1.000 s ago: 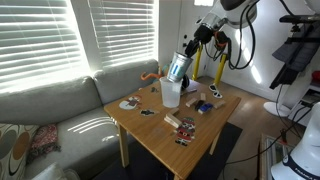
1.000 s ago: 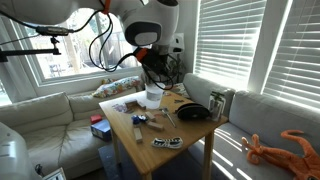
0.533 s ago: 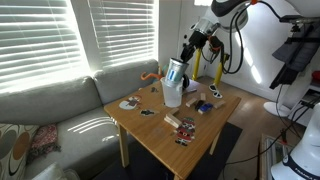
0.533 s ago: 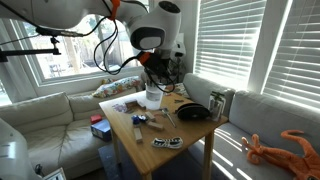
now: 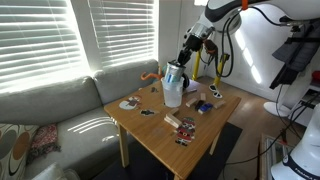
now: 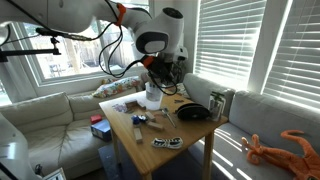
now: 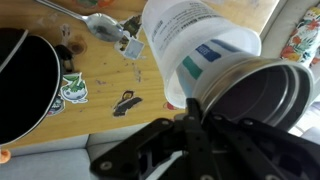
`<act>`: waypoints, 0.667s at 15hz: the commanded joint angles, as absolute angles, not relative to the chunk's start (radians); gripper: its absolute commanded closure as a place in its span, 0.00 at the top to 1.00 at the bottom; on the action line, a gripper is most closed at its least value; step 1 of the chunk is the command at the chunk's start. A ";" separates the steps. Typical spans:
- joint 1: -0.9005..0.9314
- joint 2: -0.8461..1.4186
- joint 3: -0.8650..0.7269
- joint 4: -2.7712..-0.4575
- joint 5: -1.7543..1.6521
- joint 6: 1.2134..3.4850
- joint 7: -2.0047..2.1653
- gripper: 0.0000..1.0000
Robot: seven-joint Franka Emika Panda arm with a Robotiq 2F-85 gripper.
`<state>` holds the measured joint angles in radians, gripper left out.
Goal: Lift the opaque cup, pour its content into the silver cup and then put the silver cup in the opaque cup
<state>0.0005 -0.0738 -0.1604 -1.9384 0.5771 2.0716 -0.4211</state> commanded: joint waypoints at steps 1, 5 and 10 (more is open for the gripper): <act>-0.021 -0.046 -0.133 -1.896 0.552 2.046 -0.385 0.24; -0.023 -0.044 -0.126 -1.894 0.543 2.038 -0.383 0.48; -0.026 -0.067 -0.127 -1.890 0.557 2.033 -0.390 0.83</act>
<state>-0.0027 -0.0554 -0.1432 -1.9178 0.5626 2.0683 -0.4128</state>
